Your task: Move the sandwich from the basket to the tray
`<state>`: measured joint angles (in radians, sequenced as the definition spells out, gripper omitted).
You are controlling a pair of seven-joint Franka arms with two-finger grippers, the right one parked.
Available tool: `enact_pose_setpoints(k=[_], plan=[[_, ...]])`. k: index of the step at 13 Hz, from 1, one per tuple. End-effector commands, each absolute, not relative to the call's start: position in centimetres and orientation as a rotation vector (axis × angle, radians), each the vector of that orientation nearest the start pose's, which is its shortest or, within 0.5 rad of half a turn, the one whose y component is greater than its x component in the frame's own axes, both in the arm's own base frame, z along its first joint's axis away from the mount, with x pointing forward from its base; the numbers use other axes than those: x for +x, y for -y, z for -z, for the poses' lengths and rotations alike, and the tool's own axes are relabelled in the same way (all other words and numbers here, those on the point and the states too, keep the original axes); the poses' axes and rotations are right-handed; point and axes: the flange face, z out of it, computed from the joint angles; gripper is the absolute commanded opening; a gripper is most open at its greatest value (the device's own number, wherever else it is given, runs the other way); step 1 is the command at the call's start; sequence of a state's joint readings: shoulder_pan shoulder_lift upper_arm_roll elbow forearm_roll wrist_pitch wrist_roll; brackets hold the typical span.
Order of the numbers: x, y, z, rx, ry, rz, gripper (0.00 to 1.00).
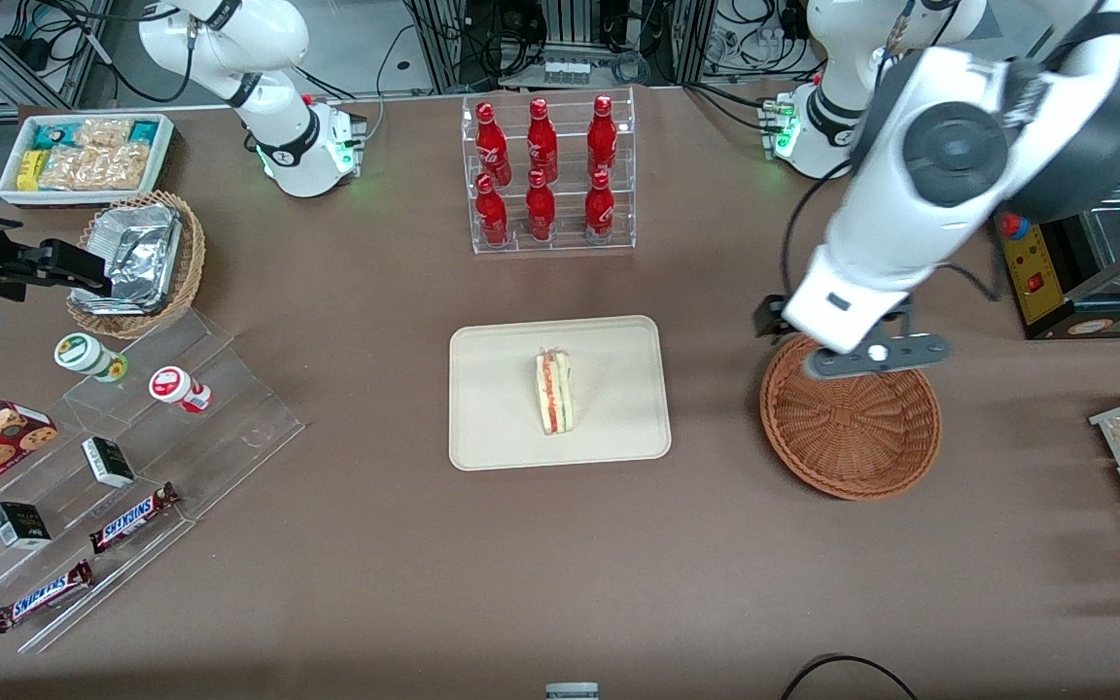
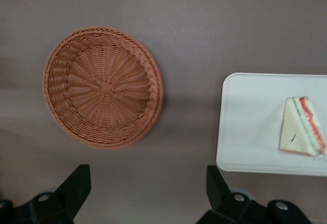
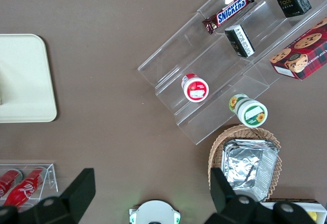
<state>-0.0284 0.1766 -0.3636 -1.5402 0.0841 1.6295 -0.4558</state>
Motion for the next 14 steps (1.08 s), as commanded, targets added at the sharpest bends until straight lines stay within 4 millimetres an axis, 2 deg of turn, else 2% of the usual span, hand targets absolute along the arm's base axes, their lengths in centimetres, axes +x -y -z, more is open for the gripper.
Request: enact_pose_setpoints(k=[1,3,4,5,8,10,12,14], plan=[[54.8,15.5,-56.2,-3.114,0.032,-0.112,1.0],[53.8,12.6,-56.3,-3.111,-0.011,-0.12,1.0],[53.0,12.0,-56.2,-3.114,-0.044,-0.125,1.0],[52.6,9.8,-56.2,-3.115,-0.03,-0.132,1.0],[51.2,7.1,-57.2,-3.158,-0.02,-0.111,1.0],[51.8,7.3,-57.6,-3.167,-0.032,-0.081,1.0],[53.9,7.4,-58.8,-3.183,-0.039,-0.043,1.0],[54.8,7.6,-59.7,-3.181,-0.046,-0.017,1.0]])
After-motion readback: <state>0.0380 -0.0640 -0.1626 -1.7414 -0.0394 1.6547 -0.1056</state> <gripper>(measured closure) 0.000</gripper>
